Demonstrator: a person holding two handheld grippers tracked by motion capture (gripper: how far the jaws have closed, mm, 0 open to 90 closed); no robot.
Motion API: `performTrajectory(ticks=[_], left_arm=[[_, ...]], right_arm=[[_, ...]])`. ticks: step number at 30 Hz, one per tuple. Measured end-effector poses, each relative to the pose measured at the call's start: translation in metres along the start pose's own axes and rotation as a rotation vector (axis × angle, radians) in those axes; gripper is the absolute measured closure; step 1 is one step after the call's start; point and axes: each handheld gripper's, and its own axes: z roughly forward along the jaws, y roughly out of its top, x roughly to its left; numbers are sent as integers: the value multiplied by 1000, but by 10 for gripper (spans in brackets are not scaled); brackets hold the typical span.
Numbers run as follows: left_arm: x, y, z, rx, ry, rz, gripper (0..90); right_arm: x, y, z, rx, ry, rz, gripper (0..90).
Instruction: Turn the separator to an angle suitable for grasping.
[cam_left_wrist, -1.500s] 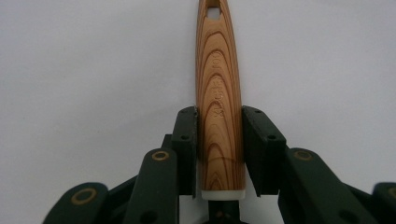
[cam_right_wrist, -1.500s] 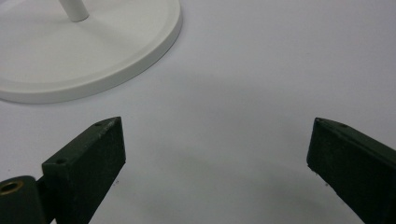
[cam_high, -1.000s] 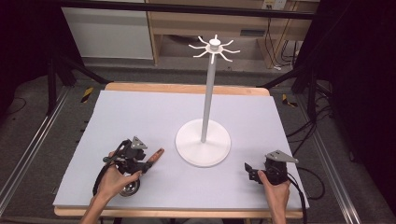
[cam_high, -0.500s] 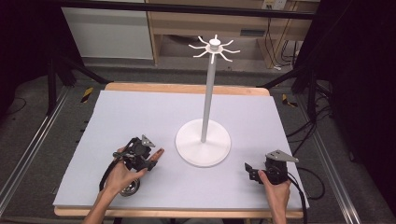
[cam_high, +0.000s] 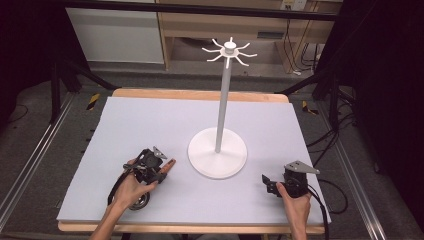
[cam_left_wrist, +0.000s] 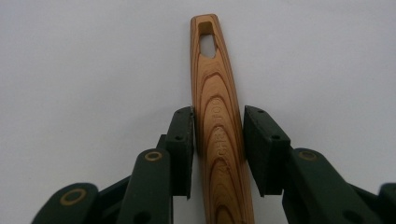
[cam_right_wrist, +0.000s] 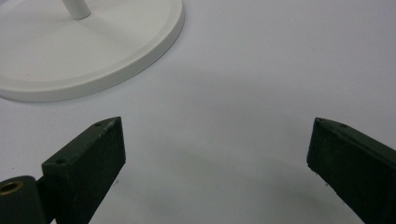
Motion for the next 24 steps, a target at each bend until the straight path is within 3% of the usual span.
performTrajectory(ticks=[5, 11, 19, 24], left_arm=[[6, 0, 1, 9, -44, -22, 636], [6, 2, 1, 20, -38, -13, 636], [6, 3, 1, 29, -39, -31, 667], [8, 4, 0, 36, -50, -14, 672]], right_arm=[[0, 0, 0, -3, -2, 3, 49], [0, 0, 0, 0, -1, 3, 48], [0, 0, 1, 5, 7, 6, 48], [-1, 0, 2, 6, 8, 2, 47]])
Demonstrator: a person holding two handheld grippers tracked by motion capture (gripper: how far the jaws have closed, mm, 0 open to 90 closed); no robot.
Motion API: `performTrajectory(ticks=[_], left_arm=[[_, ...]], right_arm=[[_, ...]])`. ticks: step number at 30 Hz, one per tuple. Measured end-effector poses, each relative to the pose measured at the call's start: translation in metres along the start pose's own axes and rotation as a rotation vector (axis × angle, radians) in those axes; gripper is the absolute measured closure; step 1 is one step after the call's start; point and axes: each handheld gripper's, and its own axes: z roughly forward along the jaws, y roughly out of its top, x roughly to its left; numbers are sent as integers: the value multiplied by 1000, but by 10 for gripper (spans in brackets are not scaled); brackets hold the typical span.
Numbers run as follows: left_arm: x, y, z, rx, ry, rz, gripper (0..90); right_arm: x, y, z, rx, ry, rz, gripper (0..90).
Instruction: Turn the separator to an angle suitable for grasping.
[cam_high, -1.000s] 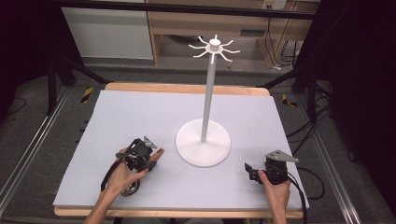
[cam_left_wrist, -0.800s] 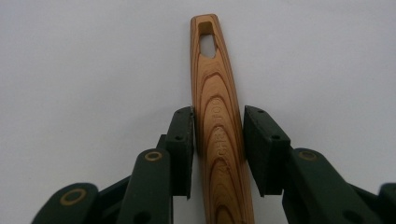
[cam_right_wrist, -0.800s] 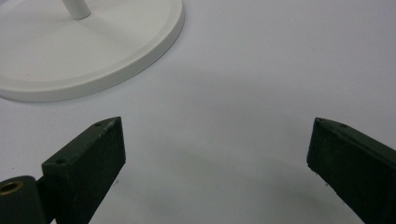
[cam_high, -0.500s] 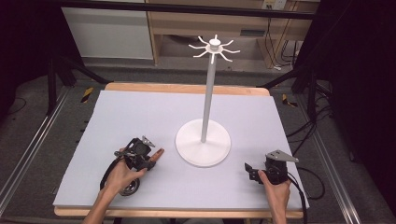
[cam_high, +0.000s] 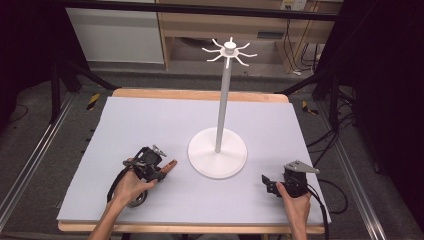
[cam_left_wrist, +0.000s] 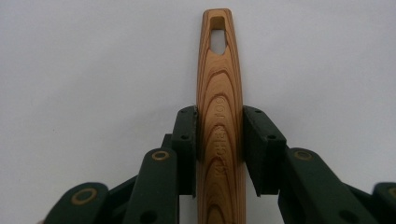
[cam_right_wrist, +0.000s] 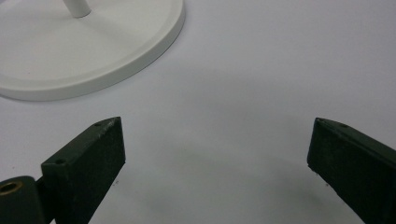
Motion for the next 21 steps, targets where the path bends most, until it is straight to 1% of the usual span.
performTrajectory(ticks=[5, 9, 12, 15, 16, 17, 18, 19, 21], left_arm=[[-2, -1, -2, 0, 12, 13, 672], [-3, -1, -7, -17, 12, 12, 673], [-1, -2, -14, -42, 4, 2, 675], [0, -3, -21, -60, 5, 4, 675], [0, -3, -21, -60, 5, 4, 675], [0, -4, -25, -74, 3, 0, 675], [0, -4, -25, -74, 3, 0, 675], [1, -4, -28, -84, 1, -2, 675], [0, -5, -31, -96, 1, -5, 675]], right_arm=[[0, 0, 0, 3, 2, -1, 48], [0, 0, 1, 3, 1, -3, 48], [-1, 0, 0, 3, 2, 0, 47], [-1, -1, 0, -1, 4, 5, 48], [-1, -1, 0, -1, 4, 5, 48], [-1, -1, 0, 1, 5, 11, 47], [-1, -1, 0, 1, 5, 11, 47], [-1, -1, 0, 0, 3, 4, 48], [-1, -1, -1, 1, 2, 7, 48]])
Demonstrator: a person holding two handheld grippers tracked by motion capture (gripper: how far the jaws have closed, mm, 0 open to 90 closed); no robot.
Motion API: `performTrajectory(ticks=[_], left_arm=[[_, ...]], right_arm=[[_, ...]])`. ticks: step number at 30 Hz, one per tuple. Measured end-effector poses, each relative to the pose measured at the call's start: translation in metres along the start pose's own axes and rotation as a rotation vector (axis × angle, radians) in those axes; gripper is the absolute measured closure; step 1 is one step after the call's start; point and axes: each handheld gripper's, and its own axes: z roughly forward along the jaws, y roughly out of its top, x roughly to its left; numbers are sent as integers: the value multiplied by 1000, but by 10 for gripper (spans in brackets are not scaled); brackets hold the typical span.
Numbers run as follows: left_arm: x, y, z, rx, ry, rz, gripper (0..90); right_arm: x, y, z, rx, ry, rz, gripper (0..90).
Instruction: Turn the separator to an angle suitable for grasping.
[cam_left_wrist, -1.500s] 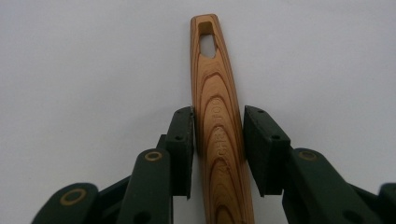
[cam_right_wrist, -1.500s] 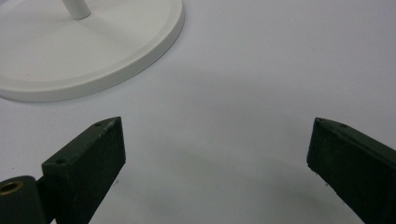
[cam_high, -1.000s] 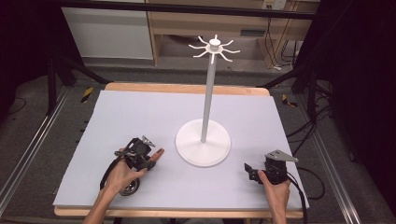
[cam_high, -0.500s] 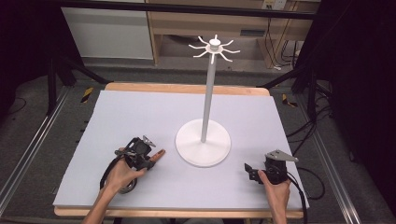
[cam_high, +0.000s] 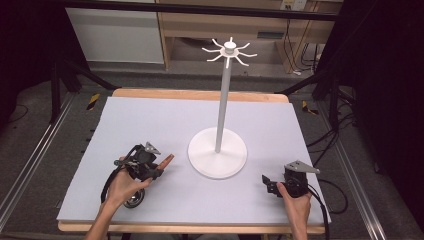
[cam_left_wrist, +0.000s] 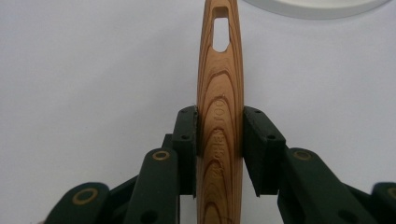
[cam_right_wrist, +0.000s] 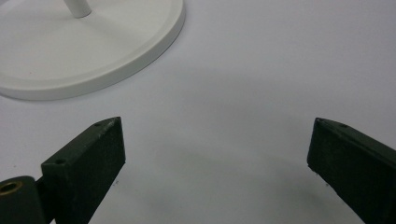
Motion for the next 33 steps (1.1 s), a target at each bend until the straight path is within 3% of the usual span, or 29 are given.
performTrajectory(ticks=[9, 26, 33], left_arm=[[2, -1, -14, -53, -7, -16, 676], [2, -4, -44, -199, 17, -29, 678], [3, -8, -55, -311, 28, -59, 677]], right_arm=[[0, 0, 0, -4, -3, -1, 48], [-1, 1, -2, -7, 2, -5, 48], [0, 1, -2, -11, 1, 7, 48]])
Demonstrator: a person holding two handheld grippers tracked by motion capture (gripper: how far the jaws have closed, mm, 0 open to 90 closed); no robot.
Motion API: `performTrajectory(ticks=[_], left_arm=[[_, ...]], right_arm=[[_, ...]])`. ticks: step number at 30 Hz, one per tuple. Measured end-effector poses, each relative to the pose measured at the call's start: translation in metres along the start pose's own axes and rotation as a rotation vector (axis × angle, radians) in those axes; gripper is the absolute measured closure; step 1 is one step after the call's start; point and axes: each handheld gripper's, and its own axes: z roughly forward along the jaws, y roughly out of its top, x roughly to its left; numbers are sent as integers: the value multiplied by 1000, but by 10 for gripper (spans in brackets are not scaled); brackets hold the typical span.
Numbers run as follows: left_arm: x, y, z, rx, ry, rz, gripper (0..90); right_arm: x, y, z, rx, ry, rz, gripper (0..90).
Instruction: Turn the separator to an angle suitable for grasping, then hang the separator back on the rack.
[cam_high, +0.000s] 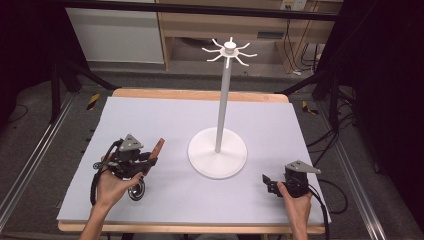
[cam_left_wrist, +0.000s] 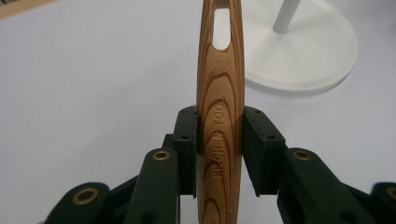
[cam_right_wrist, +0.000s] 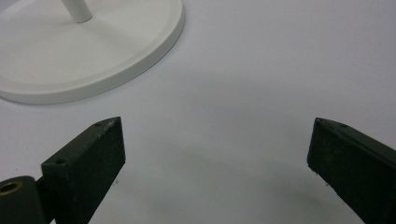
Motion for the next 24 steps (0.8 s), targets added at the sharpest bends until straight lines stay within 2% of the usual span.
performTrajectory(ticks=[2, 4, 7, 15, 22, 24], left_arm=[[0, 0, -2, -15, 0, -1, 677], [1, 0, -7, -58, 5, -15, 677], [0, 0, -11, -79, 14, -15, 677], [-3, 2, -20, -140, 6, -22, 677], [-8, 5, -39, -291, 1, -45, 677], [-8, 5, -41, -309, 3, -46, 677]], right_arm=[[0, 0, 0, -1, -1, -1, 48], [0, 0, 1, 3, -1, -8, 48], [1, 1, 0, -1, 1, -7, 48], [1, 0, 1, 2, -2, -14, 48], [0, 1, 0, -5, -1, -7, 48], [0, 1, 0, -6, -4, -13, 48]])
